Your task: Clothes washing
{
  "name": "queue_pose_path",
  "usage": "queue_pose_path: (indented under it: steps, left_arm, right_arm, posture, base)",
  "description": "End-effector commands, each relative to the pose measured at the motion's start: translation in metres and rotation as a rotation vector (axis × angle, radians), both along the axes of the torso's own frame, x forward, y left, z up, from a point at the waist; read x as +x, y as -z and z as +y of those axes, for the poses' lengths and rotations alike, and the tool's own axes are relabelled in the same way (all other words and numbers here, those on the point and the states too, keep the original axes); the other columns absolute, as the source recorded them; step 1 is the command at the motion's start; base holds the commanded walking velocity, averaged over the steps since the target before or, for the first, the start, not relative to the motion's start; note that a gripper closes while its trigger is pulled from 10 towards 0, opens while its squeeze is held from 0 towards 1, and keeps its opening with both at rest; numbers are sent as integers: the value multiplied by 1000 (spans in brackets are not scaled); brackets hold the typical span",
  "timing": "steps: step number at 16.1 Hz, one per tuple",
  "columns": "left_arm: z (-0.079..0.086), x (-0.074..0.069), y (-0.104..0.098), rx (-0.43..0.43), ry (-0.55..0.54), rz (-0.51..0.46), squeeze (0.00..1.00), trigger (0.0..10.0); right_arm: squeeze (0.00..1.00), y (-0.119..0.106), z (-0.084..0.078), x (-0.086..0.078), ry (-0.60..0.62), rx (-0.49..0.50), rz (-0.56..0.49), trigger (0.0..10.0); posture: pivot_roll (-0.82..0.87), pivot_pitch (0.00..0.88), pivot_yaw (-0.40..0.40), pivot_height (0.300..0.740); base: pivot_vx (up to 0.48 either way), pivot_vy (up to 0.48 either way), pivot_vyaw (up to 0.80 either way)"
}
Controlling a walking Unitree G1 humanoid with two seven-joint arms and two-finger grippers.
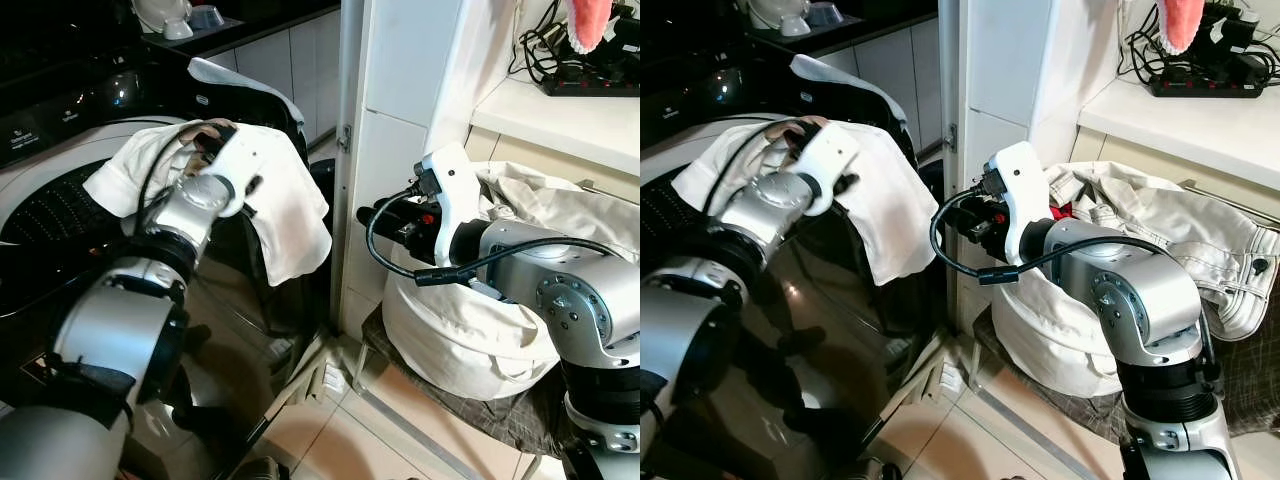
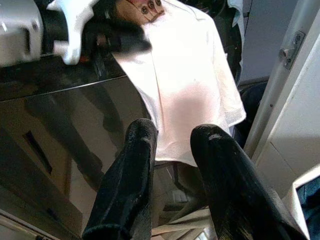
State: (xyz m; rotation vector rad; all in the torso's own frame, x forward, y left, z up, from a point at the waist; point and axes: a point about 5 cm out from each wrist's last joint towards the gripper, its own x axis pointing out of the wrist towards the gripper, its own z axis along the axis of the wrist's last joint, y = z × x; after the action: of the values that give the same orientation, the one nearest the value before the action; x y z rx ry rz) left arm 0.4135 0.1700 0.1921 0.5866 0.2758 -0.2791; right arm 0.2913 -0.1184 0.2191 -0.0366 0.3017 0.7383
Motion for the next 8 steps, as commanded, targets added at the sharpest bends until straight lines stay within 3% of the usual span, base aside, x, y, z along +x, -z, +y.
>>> queue_pose_path:
  steps: [1,2,3,4,8]
  left_arm:
    - [14,7,-35,10,-74,-106,0,0]
    - [19,8,-45,22,-101,-142,0,0]
    - [41,10,-93,103,-236,-338,0,0]
    - [47,10,-105,148,-269,-388,0,0]
    - [47,10,-105,148,-269,-388,0,0]
  right_arm:
    - [0,-5,-1,0,-10,-8,-20,10000]
    - [0,-5,-1,0,-9,-8,-21,10000]
    - [0,-7,-1,1,-10,-5,-24,10000]
    - [0,-7,0,1,-11,-4,-25,10000]
    - [0,-7,0,1,-11,-4,-25,10000]
  posture:
    - [-62,0,51,740]
    - [-62,0,51,740]
    - [-61,0,48,740]
    - [-60,0,47,740]
    - [-60,0,47,740]
  base:
    - [0,0,0]
    - [0,0,0]
    - [0,0,0]
    - [0,0,0]
    - [0,0,0]
